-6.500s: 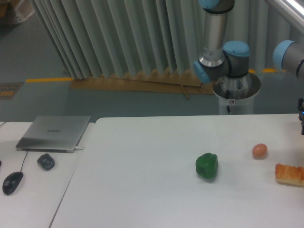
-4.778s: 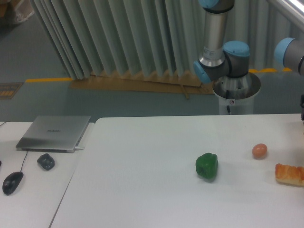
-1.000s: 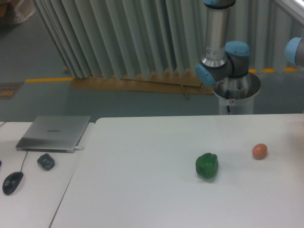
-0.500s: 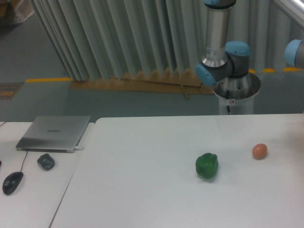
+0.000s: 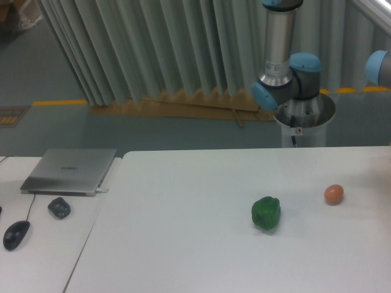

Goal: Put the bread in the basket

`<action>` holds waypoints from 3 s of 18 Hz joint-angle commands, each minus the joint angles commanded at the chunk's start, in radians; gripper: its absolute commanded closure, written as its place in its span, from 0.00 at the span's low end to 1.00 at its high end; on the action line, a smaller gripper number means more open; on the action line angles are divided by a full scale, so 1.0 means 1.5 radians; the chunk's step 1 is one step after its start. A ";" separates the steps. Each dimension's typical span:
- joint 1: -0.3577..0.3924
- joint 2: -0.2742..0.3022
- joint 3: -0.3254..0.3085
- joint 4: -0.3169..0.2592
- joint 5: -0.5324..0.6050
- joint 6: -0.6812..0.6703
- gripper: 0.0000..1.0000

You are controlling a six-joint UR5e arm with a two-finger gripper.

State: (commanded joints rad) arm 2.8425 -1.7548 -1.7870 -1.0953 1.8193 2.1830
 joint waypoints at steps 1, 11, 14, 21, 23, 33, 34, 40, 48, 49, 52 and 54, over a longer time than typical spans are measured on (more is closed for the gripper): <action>0.001 -0.002 0.005 -0.001 -0.001 0.004 0.00; 0.005 -0.009 0.032 0.007 -0.018 -0.002 0.00; 0.001 -0.013 0.031 0.008 -0.018 -0.005 0.00; 0.007 -0.015 0.025 0.008 -0.033 0.001 0.00; 0.015 -0.011 0.023 0.008 -0.033 0.004 0.00; 0.003 -0.017 0.037 0.009 -0.035 -0.016 0.00; 0.004 -0.017 0.044 0.009 -0.036 -0.018 0.00; 0.050 -0.017 0.095 -0.031 -0.139 -0.028 0.00; -0.021 -0.031 0.178 -0.146 -0.159 -0.112 0.00; -0.034 -0.031 0.179 -0.146 -0.159 -0.116 0.00; -0.056 -0.031 0.178 -0.146 -0.164 -0.128 0.00; -0.073 -0.032 0.175 -0.145 -0.159 -0.122 0.00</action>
State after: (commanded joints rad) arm 2.7336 -1.8024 -1.5247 -1.3131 1.5815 2.0002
